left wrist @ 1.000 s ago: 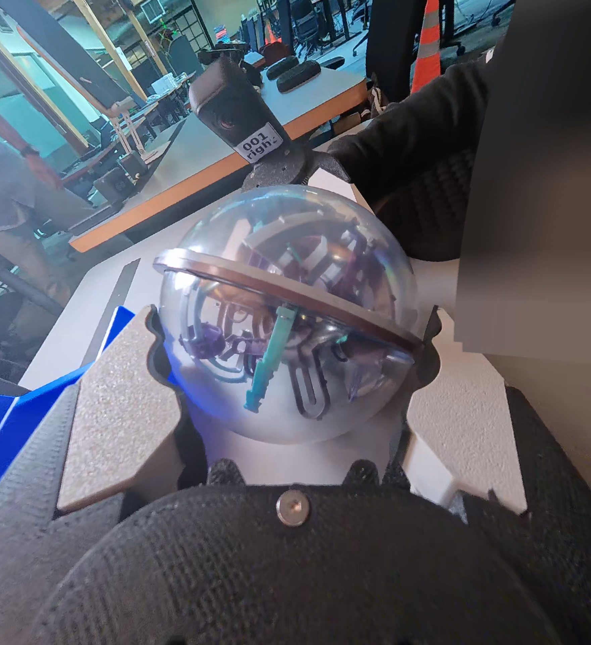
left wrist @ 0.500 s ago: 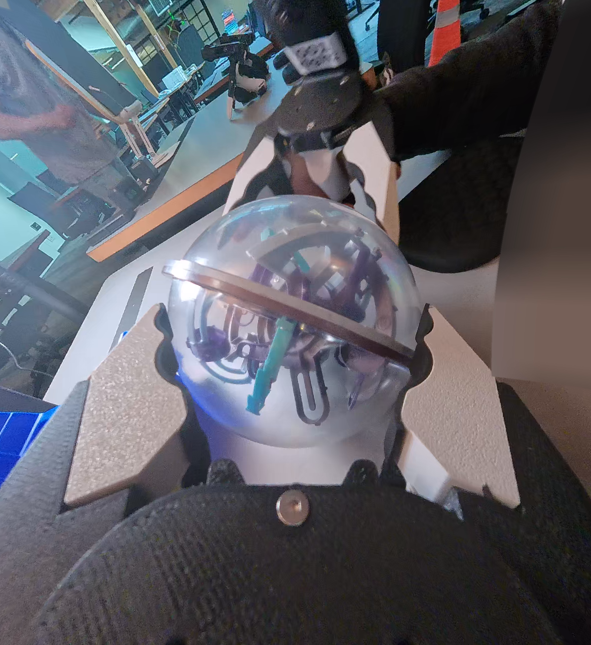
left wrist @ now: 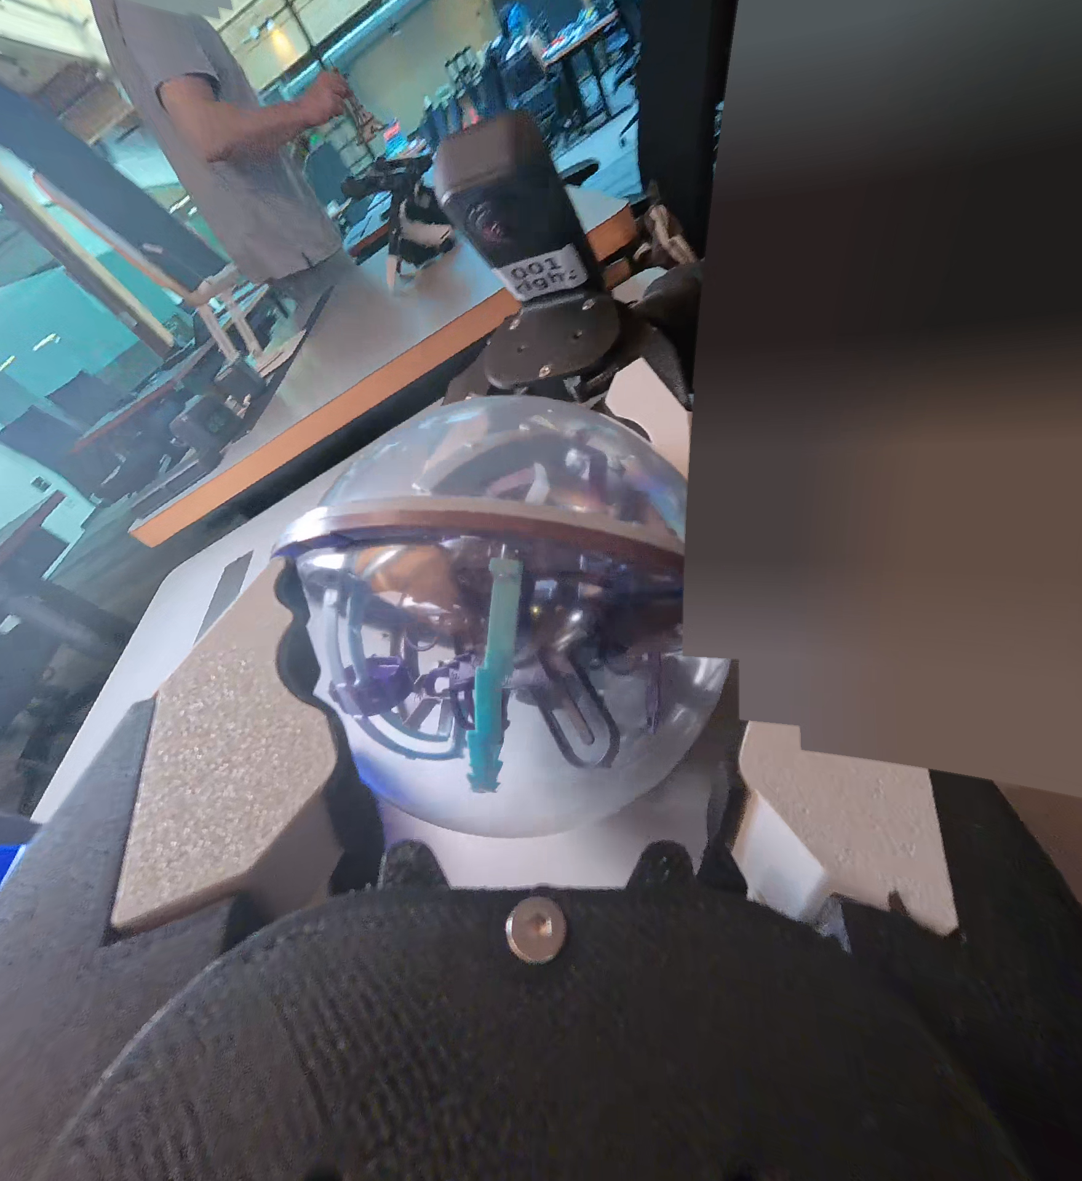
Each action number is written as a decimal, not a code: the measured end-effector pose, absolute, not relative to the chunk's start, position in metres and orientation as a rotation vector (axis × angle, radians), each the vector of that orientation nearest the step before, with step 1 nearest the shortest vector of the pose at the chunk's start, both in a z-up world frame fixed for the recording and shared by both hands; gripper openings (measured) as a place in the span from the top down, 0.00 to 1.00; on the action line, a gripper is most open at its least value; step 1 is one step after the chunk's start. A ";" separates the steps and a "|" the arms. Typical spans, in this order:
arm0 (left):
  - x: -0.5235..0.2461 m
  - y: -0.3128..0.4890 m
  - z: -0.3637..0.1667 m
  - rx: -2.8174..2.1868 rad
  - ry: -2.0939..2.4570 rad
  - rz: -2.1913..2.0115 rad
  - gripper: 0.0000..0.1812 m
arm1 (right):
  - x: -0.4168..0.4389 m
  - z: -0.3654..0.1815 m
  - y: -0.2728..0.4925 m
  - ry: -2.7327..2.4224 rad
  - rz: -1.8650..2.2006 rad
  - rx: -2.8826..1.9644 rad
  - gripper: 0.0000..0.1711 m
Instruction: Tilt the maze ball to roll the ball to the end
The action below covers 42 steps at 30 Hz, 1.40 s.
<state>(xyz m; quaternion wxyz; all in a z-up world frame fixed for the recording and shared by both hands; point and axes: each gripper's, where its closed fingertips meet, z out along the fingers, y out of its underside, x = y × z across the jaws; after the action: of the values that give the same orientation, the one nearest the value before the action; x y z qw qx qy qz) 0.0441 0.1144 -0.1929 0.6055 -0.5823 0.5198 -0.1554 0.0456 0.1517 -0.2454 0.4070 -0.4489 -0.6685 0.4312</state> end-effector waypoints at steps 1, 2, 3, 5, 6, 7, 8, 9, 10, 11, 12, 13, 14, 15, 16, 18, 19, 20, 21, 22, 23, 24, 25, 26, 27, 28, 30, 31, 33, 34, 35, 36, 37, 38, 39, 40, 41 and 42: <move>0.041 0.114 -0.194 -1.318 1.221 -0.360 0.36 | 0.046 -0.246 0.151 -1.688 1.103 -1.134 0.14; 0.035 0.116 -0.195 -1.292 1.229 -0.338 0.26 | 0.045 -0.247 0.151 -1.685 1.118 -1.139 0.15; 0.031 0.118 -0.199 -1.276 1.236 -0.336 0.25 | 0.044 -0.247 0.152 -1.681 1.127 -1.144 0.16; 0.031 0.123 -0.203 -1.283 1.221 -0.327 0.23 | 0.043 -0.249 0.154 -1.684 1.136 -1.160 0.16; 0.030 0.126 -0.204 -1.294 1.225 -0.293 0.24 | 0.042 -0.249 0.154 -1.685 1.143 -1.165 0.16; 0.029 0.127 -0.205 -1.307 1.236 -0.275 0.24 | 0.042 -0.249 0.155 -1.685 1.146 -1.169 0.16; 0.030 0.128 -0.204 -1.315 1.236 -0.281 0.24 | 0.042 -0.249 0.155 -1.688 1.146 -1.174 0.16; 0.031 0.128 -0.203 -1.311 1.236 -0.287 0.24 | 0.041 -0.250 0.154 -1.693 1.145 -1.177 0.15; 0.032 0.128 -0.202 -1.309 1.236 -0.289 0.24 | 0.041 -0.251 0.154 -1.698 1.144 -1.180 0.15; 0.032 0.128 -0.202 -1.314 1.236 -0.286 0.24 | 0.041 -0.252 0.154 -1.701 1.142 -1.182 0.14; 0.033 0.128 -0.202 -1.323 1.239 -0.278 0.24 | 0.041 -0.252 0.154 -1.702 1.138 -1.182 0.14; 0.033 0.128 -0.202 -1.330 1.245 -0.267 0.24 | 0.041 -0.252 0.154 -1.701 1.131 -1.181 0.14; 0.034 0.128 -0.202 -1.334 1.250 -0.259 0.24 | 0.041 -0.253 0.154 -1.700 1.121 -1.183 0.13; 0.035 0.128 -0.201 -1.337 1.247 -0.255 0.24 | 0.042 -0.253 0.155 -1.695 1.108 -1.193 0.13; 0.036 0.128 -0.200 -1.338 1.241 -0.252 0.24 | 0.043 -0.253 0.157 -1.685 1.082 -1.209 0.12; 0.040 0.129 -0.199 -1.329 1.234 -0.247 0.25 | 0.049 -0.251 0.164 -1.658 0.991 -1.222 0.11; 0.042 0.129 -0.197 -1.323 1.231 -0.250 0.25 | 0.054 -0.249 0.167 -1.644 0.936 -1.224 0.10; 0.044 0.128 -0.196 -1.317 1.231 -0.252 0.26 | 0.058 -0.245 0.169 -1.628 0.884 -1.224 0.10; 0.047 0.128 -0.194 -1.313 1.235 -0.252 0.26 | 0.061 -0.239 0.168 -1.613 0.840 -1.215 0.10; 0.049 0.128 -0.193 -1.309 1.236 -0.251 0.27 | 0.064 -0.231 0.165 -1.601 0.806 -1.198 0.10; 0.052 0.129 -0.192 -1.305 1.236 -0.252 0.27 | 0.066 -0.224 0.161 -1.597 0.776 -1.178 0.09; 0.055 0.130 -0.191 -1.302 1.236 -0.254 0.27 | 0.066 -0.218 0.156 -1.598 0.755 -1.161 0.09; 0.058 0.131 -0.190 -1.301 1.236 -0.253 0.28 | 0.064 -0.213 0.150 -1.598 0.745 -1.153 0.09; 0.061 0.131 -0.189 -1.300 1.233 -0.251 0.28 | 0.061 -0.211 0.146 -1.597 0.734 -1.160 0.08; 0.064 0.132 -0.188 -1.298 1.230 -0.246 0.28 | 0.058 -0.210 0.144 -1.595 0.714 -1.176 0.09; 0.066 0.132 -0.187 -1.296 1.228 -0.241 0.29 | 0.055 -0.211 0.143 -1.593 0.694 -1.191 0.08; 0.067 0.132 -0.187 -1.296 1.217 -0.233 0.29 | 0.052 -0.213 0.146 -1.585 0.661 -1.189 0.09; 0.067 0.131 -0.187 -1.298 1.213 -0.234 0.29 | 0.051 -0.213 0.147 -1.578 0.675 -1.181 0.09; 0.066 0.127 -0.184 -1.289 1.210 -0.251 0.28 | 0.052 -0.214 0.147 -1.570 0.696 -1.175 0.10; 0.064 0.123 -0.181 -1.276 1.202 -0.271 0.26 | 0.052 -0.214 0.147 -1.573 0.691 -1.161 0.11; 0.061 0.121 -0.178 -1.270 1.192 -0.287 0.25 | 0.053 -0.215 0.147 -1.578 0.687 -1.145 0.11; 0.054 0.121 -0.177 -1.270 1.186 -0.298 0.24 | 0.053 -0.216 0.146 -1.585 0.689 -1.135 0.12; 0.045 0.125 -0.179 -1.291 1.174 -0.300 0.22 | 0.053 -0.216 0.146 -1.589 0.696 -1.131 0.12; 0.035 0.132 -0.185 -1.332 1.166 -0.308 0.21 | 0.053 -0.217 0.147 -1.590 0.705 -1.132 0.13; 0.026 0.139 -0.194 -1.384 1.155 -0.319 0.19 | 0.053 -0.217 0.148 -1.591 0.713 -1.135 0.13; 0.020 0.144 -0.205 -1.428 1.156 -0.342 0.19 | 0.053 -0.218 0.150 -1.589 0.718 -1.139 0.14; 0.018 0.145 -0.217 -1.461 1.173 -0.360 0.18 | 0.053 -0.218 0.152 -1.585 0.725 -1.141 0.14; 0.018 0.146 -0.229 -1.481 1.200 -0.359 0.18 | 0.053 -0.218 0.154 -1.578 0.737 -1.142 0.14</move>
<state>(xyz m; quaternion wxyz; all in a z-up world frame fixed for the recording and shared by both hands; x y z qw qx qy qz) 0.0175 0.1457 -0.2288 0.5653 -0.6298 0.5103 -0.1525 0.0527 0.1537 -0.2184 0.5050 -0.4734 -0.6538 0.3056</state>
